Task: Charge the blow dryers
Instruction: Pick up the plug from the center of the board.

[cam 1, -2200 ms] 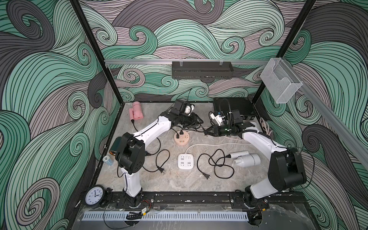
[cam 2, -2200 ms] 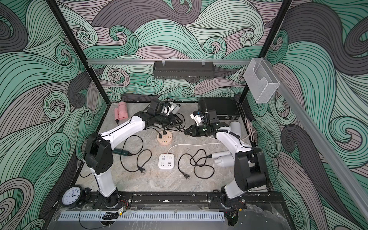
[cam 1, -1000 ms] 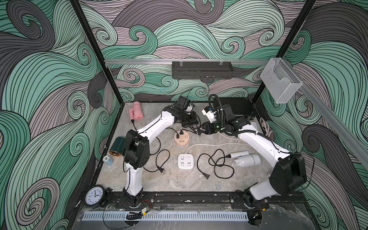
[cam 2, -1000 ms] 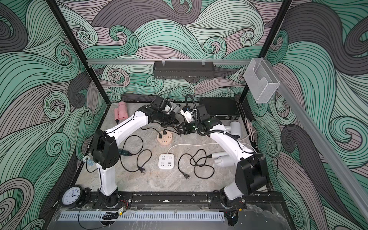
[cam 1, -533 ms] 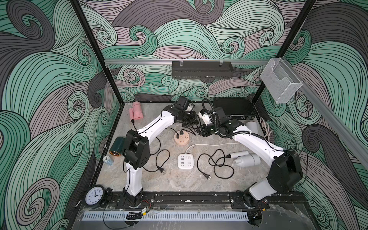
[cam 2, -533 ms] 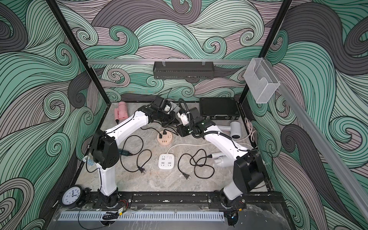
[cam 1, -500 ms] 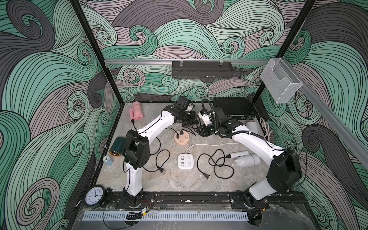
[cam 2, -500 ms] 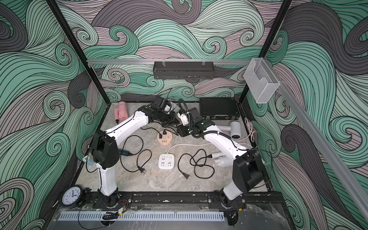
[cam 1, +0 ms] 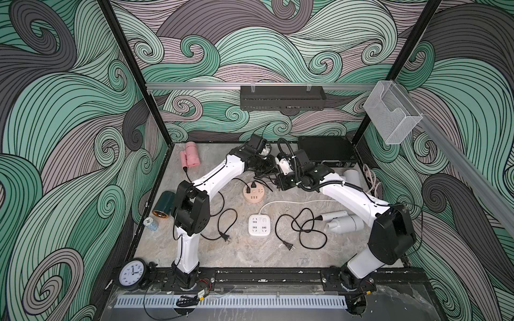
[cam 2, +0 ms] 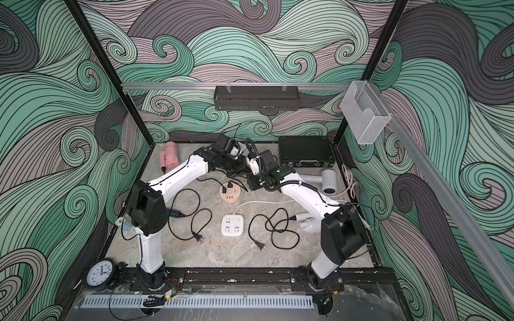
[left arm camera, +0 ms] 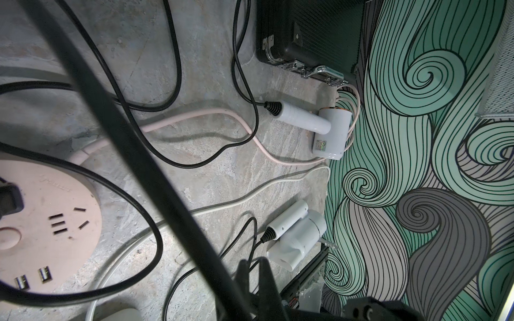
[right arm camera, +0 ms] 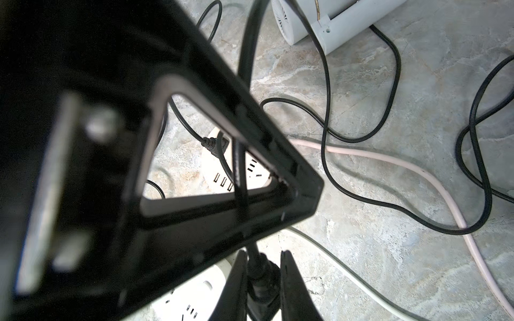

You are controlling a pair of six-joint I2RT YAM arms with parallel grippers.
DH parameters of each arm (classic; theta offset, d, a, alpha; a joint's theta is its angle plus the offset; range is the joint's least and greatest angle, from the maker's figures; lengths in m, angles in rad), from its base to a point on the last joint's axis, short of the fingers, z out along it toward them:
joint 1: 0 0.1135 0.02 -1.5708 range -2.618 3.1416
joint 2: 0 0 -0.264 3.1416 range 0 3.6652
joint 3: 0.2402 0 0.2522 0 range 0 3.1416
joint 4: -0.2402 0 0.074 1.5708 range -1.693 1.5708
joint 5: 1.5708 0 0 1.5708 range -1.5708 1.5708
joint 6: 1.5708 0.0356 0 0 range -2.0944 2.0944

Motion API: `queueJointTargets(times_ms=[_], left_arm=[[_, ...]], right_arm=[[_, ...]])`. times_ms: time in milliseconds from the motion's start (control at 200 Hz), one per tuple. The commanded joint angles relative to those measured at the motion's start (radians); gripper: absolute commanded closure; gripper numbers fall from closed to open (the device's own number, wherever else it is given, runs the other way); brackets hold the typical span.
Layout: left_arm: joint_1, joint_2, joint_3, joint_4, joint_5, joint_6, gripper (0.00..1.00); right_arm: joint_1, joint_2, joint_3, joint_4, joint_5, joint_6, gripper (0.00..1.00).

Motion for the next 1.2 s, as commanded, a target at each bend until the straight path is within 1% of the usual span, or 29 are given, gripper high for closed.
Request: queueJointTargets(times_ms=[0,65,170,235,355,375,415,500,590,655,766,871,981,1086,1146,1196], left_arm=[[-0.008,0.017,0.038,-0.020,0.006,0.008,1.00],[-0.010,0.024,0.043,-0.021,0.007,0.010,1.00],[-0.010,0.034,0.056,-0.025,0.016,0.017,1.00],[-0.010,0.036,0.059,-0.024,0.027,0.021,0.97],[-0.006,0.028,0.056,-0.028,0.033,0.040,0.87],[-0.004,0.027,0.053,-0.024,0.037,0.042,0.82],[0.001,0.021,0.038,0.000,0.062,0.041,0.76],[0.019,0.006,-0.013,0.077,0.136,0.025,0.67],[0.034,-0.018,-0.075,0.143,0.195,0.018,0.63],[0.041,-0.039,-0.118,0.185,0.224,0.021,0.61],[0.056,-0.078,-0.202,0.303,0.289,-0.014,0.60],[0.068,-0.101,-0.254,0.381,0.316,-0.042,0.62],[0.072,-0.109,-0.275,0.435,0.335,-0.072,0.64],[0.073,-0.101,-0.274,0.441,0.343,-0.077,0.70],[0.073,-0.093,-0.273,0.445,0.347,-0.080,0.76],[0.073,-0.090,-0.271,0.450,0.349,-0.084,0.77]], right_arm=[[0.006,0.012,0.026,-0.015,0.019,0.004,0.89],[0.007,0.015,0.026,-0.016,0.014,0.005,0.92],[0.006,0.018,0.031,-0.016,0.014,0.004,0.92],[0.006,0.014,0.030,-0.017,0.015,0.002,0.92],[0.004,-0.007,0.013,-0.006,0.003,-0.013,0.93],[0.003,-0.011,0.009,-0.003,-0.008,-0.017,0.93],[0.002,-0.017,0.002,-0.001,-0.038,-0.031,0.93],[-0.003,-0.029,-0.010,0.007,-0.097,-0.047,0.93],[-0.023,-0.040,-0.022,0.016,-0.146,-0.033,0.93],[-0.050,-0.045,-0.041,0.040,-0.205,-0.013,0.93],[-0.101,-0.055,-0.083,0.102,-0.322,0.023,0.93],[-0.128,-0.055,-0.103,0.133,-0.403,0.032,0.93],[-0.144,-0.047,-0.119,0.146,-0.443,0.045,0.93],[-0.153,-0.037,-0.131,0.195,-0.472,0.053,0.93],[-0.155,-0.035,-0.133,0.206,-0.487,0.057,0.93],[-0.155,-0.030,-0.136,0.213,-0.505,0.057,0.93]])
